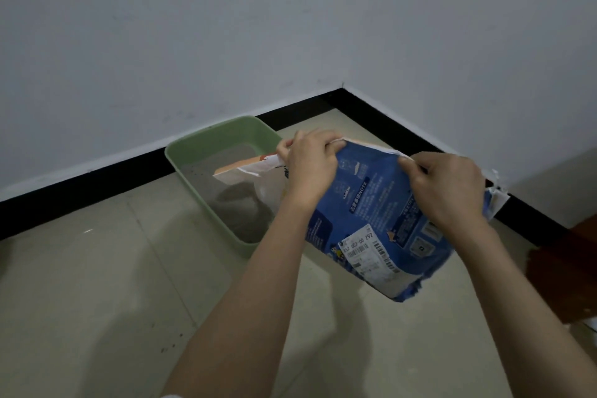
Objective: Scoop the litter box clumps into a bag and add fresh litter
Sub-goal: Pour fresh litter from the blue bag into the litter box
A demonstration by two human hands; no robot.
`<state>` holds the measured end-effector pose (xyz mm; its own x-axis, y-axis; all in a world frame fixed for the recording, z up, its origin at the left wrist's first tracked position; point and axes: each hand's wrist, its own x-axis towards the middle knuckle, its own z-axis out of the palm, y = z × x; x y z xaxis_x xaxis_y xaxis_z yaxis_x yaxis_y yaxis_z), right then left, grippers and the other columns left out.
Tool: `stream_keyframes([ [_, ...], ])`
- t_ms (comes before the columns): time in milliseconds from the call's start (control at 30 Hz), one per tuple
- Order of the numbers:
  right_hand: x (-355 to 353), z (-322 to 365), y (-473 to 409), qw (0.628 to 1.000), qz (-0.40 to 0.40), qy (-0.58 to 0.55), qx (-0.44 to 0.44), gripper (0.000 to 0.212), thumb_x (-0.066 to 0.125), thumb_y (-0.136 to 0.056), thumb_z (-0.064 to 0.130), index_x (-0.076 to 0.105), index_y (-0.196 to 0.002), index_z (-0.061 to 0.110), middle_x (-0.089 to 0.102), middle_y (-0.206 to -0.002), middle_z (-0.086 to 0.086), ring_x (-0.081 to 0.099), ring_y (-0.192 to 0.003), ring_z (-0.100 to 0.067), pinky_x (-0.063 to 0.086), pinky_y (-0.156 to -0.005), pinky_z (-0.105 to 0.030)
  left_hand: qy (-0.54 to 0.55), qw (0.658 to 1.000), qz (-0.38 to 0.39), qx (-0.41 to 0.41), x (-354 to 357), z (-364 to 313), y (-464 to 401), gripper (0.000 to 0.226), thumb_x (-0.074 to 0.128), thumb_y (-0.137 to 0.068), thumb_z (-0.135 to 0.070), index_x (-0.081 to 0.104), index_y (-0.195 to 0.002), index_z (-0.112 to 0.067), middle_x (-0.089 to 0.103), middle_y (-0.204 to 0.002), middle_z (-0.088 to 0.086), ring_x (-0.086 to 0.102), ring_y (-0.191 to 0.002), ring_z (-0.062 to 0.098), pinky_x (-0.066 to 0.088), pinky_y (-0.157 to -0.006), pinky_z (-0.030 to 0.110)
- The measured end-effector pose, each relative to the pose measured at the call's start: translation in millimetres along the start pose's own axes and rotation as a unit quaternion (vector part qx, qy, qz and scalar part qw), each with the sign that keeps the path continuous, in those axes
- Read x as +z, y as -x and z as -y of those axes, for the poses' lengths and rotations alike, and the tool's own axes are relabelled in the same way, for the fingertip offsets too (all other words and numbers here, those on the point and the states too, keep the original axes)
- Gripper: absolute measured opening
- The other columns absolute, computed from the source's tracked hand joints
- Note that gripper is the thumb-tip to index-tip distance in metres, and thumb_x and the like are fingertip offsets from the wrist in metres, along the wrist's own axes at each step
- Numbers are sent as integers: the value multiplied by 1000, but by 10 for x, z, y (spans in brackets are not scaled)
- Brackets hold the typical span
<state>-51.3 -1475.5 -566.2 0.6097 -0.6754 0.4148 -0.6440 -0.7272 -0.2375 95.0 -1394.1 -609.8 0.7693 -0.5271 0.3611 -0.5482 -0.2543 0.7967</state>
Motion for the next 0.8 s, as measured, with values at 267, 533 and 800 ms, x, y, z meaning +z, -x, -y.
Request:
stream_keyframes([
  [267, -10, 60, 18, 1000, -8, 29, 4, 46, 47, -94, 38, 55, -61, 8, 56, -58, -8, 51, -58, -29, 31, -58, -30, 0, 1000, 29, 7, -59, 28, -40, 21, 48, -94, -25, 69, -97, -27, 65, -108, -13, 45, -106, 11, 13, -86, 29],
  [533, 44, 83, -27, 998, -19, 43, 28, 48, 47, -94, 36, 55, -60, 4, 51, -51, -9, 45, -49, -25, 22, -47, -27, 38, 999, 13, -2, 49, 68, -127, 20, 51, -93, -24, 71, -95, -27, 67, -106, -14, 46, -107, 11, 18, -98, 37],
  [800, 149, 177, -127, 999, -17, 18, 47, 50, 50, -93, 31, 40, -50, 10, 37, -44, -2, 33, -43, -15, 18, -46, -26, 49, 998, -30, 2, 134, 131, -297, 20, 53, -92, -21, 72, -92, -26, 68, -102, -12, 45, -103, 10, 13, -90, 28],
])
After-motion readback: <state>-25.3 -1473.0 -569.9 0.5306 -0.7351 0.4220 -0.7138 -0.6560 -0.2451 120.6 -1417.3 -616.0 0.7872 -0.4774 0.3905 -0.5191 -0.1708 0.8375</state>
